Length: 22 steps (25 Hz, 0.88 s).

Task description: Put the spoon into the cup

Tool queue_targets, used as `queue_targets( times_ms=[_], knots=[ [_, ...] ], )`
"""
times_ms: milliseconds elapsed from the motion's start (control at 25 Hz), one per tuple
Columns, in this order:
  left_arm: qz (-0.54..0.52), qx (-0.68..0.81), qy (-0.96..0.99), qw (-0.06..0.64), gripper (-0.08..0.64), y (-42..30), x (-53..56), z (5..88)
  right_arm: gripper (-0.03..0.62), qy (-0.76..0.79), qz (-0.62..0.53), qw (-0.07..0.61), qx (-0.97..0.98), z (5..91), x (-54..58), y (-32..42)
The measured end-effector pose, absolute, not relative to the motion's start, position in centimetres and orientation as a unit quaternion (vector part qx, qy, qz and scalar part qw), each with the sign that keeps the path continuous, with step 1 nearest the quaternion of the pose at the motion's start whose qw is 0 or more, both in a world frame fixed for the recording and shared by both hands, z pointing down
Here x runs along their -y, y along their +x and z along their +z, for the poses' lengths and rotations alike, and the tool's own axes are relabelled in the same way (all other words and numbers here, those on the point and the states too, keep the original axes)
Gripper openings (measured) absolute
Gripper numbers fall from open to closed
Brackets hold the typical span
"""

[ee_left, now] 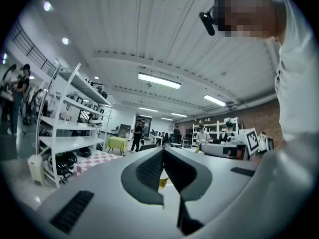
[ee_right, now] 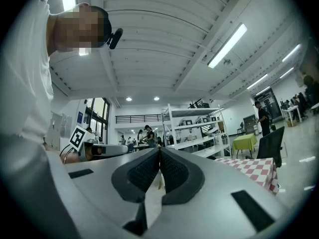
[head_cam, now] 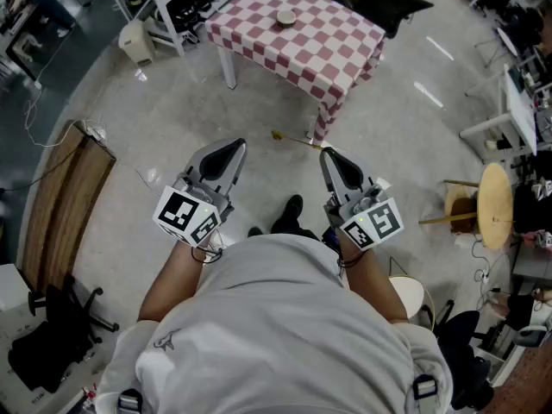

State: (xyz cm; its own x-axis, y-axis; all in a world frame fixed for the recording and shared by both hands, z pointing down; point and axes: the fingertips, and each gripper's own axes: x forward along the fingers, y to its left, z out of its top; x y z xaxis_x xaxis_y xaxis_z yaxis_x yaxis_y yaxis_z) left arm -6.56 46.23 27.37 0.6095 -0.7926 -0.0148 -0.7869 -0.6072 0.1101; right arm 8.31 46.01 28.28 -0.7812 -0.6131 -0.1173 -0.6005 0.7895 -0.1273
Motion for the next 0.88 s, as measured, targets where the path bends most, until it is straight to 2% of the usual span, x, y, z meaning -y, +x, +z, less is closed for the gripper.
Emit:
queue_targets(
  times_ms=[640,880],
  knots=[
    [-0.013,0.459,0.887,0.053,0.014,-4.0,-38.8,29.3,0.034,-0.316,-0.049,0.076,-0.944,29.5,-38.7,12.0],
    [0.009,0.470,0.882,0.031,0.014,-0.9,-33.2,29.9,0.034,-0.309,-0.046,0.078,-0.947,29.6,-33.1,14.9]
  ],
)
